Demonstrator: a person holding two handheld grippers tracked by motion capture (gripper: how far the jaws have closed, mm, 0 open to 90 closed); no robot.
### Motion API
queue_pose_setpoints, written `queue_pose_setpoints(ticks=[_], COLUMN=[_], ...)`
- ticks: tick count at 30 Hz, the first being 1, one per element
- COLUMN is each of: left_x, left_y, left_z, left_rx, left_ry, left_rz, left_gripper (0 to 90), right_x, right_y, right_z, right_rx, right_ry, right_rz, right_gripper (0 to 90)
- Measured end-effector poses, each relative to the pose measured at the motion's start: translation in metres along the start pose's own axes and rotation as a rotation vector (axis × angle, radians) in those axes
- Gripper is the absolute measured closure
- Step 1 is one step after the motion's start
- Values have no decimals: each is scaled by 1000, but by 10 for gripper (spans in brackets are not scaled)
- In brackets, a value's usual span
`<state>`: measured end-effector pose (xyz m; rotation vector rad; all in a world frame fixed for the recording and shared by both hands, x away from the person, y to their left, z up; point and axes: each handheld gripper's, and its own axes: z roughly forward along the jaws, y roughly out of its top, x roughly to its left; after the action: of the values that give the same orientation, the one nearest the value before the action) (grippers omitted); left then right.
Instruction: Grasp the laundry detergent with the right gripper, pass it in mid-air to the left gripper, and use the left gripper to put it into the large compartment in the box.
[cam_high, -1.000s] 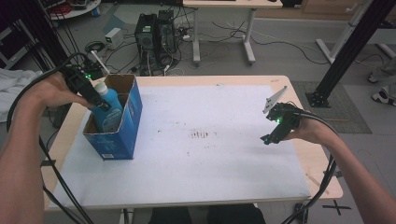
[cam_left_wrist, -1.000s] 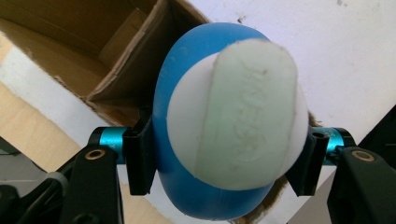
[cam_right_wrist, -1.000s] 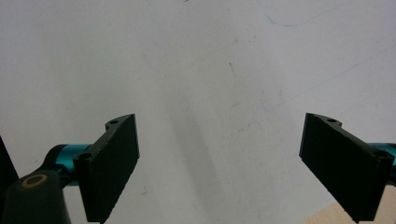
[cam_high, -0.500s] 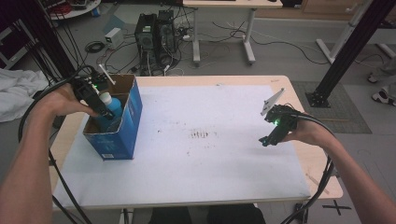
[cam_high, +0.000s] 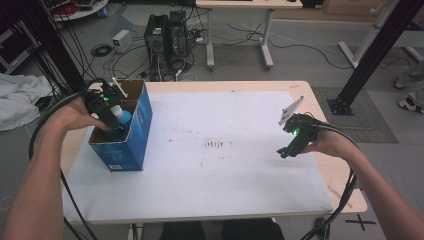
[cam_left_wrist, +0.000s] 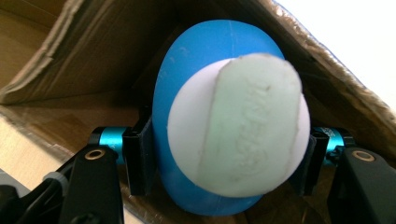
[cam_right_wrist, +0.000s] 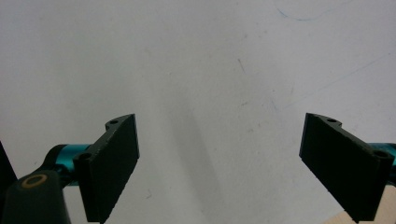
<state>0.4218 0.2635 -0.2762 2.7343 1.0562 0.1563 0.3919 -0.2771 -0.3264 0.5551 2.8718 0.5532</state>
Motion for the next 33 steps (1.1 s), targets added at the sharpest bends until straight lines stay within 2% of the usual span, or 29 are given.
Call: queue_pose_setpoints(ticks=[9, 23, 29, 33], left_x=[-3, -4, -5, -4], left_y=[2, 2, 3, 3], left_z=[1, 1, 0, 1], left_rx=[8, 20, 34, 43], left_ry=[16, 12, -2, 0], left_rz=[7, 15, 24, 13], left_gripper=[380, 374, 347, 316], right_x=[2, 3, 3, 3], right_y=[2, 0, 2, 2], right_z=[2, 1, 2, 3], right_rx=[-3, -5, -2, 3], right_ry=[3, 3, 5, 6], right_rz=[-1, 3, 0, 0], right_gripper=[111, 111, 112, 111])
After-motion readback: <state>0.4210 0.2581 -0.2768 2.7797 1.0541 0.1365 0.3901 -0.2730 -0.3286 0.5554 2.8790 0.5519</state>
